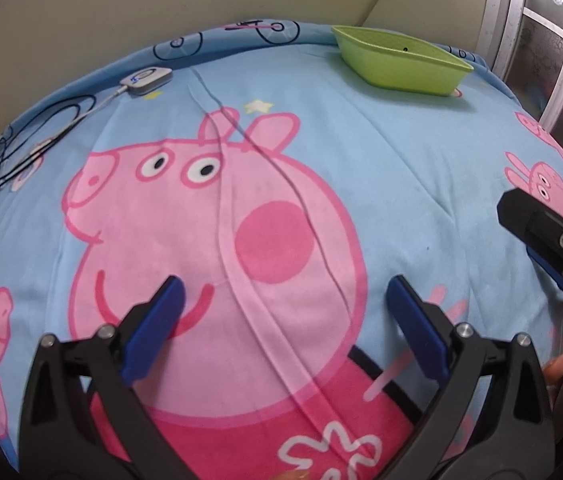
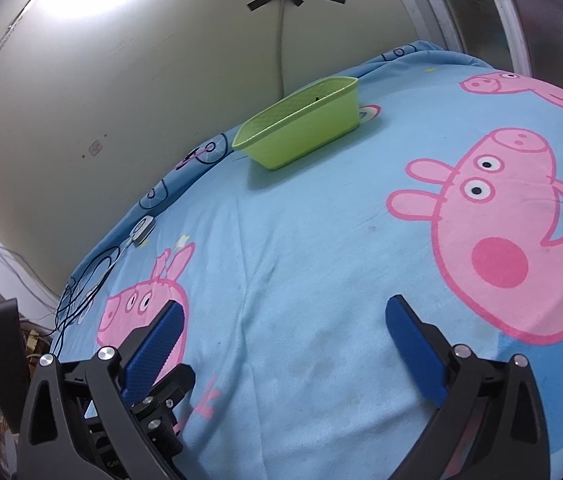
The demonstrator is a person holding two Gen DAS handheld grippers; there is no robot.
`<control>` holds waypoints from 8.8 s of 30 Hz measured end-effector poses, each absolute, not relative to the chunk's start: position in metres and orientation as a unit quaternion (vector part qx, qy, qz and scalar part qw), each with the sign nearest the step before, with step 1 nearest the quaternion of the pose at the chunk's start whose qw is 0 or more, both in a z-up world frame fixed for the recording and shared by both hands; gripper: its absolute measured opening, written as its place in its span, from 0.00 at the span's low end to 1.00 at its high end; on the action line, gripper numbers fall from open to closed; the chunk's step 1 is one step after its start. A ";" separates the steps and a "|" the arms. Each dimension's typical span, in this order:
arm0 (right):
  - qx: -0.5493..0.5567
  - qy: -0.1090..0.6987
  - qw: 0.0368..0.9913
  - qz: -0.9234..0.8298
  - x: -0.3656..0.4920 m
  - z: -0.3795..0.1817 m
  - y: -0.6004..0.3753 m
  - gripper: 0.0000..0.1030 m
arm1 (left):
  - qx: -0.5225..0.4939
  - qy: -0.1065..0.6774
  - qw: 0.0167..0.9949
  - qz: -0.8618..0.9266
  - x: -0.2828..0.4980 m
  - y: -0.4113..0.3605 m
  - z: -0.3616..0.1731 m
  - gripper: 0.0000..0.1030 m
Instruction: Organize jewelry
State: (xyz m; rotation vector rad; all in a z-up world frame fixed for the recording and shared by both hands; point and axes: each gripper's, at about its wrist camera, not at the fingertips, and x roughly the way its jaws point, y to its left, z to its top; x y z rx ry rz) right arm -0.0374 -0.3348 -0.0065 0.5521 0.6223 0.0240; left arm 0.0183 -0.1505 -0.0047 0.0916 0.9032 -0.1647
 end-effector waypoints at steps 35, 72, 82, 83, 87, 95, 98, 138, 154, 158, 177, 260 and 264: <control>0.270 0.276 0.922 0.023 -0.050 -0.002 -0.334 0.79 | 0.036 0.392 0.919 -0.039 0.006 -0.139 0.009 0.94; 0.279 0.275 0.920 0.023 -0.051 -0.001 -0.333 0.79 | 0.064 0.392 0.917 -0.039 0.004 -0.147 0.007 0.94; 0.280 0.275 0.920 0.023 -0.051 -0.001 -0.332 0.79 | 0.061 0.399 0.914 -0.041 0.006 -0.145 0.006 0.94; 0.280 0.275 0.920 0.023 -0.051 -0.001 -0.333 0.79 | 0.060 0.399 0.914 -0.041 0.006 -0.145 0.006 0.94; 0.280 0.275 0.920 0.023 -0.051 -0.001 -0.333 0.79 | 0.058 0.401 0.913 -0.041 0.007 -0.144 0.005 0.94; 0.280 0.275 0.920 0.023 -0.051 -0.002 -0.333 0.79 | 0.060 0.400 0.914 -0.039 0.007 -0.144 0.005 0.94; 0.280 0.275 0.919 0.023 -0.050 -0.002 -0.333 0.79 | 0.061 0.399 0.914 -0.035 0.007 -0.144 0.004 0.94; 0.282 0.274 0.919 0.022 -0.051 -0.003 -0.332 0.79 | 0.085 0.386 0.918 -0.029 0.005 -0.146 0.007 0.94; 0.282 0.274 0.919 0.022 -0.051 -0.003 -0.333 0.79 | 0.086 0.386 0.918 -0.031 0.005 -0.144 0.008 0.94; 0.283 0.274 0.919 0.022 -0.051 -0.003 -0.332 0.79 | 0.086 0.386 0.918 -0.031 0.006 -0.144 0.008 0.94; 0.284 0.273 0.919 0.022 -0.051 -0.003 -0.331 0.79 | 0.085 0.386 0.918 -0.033 0.005 -0.144 0.007 0.94; 0.287 0.273 0.918 0.021 -0.052 -0.003 -0.330 0.79 | 0.086 0.389 0.917 -0.032 0.005 -0.147 0.006 0.94; 0.287 0.273 0.918 0.021 -0.052 -0.003 -0.332 0.79 | 0.087 0.389 0.917 -0.031 0.005 -0.147 0.006 0.94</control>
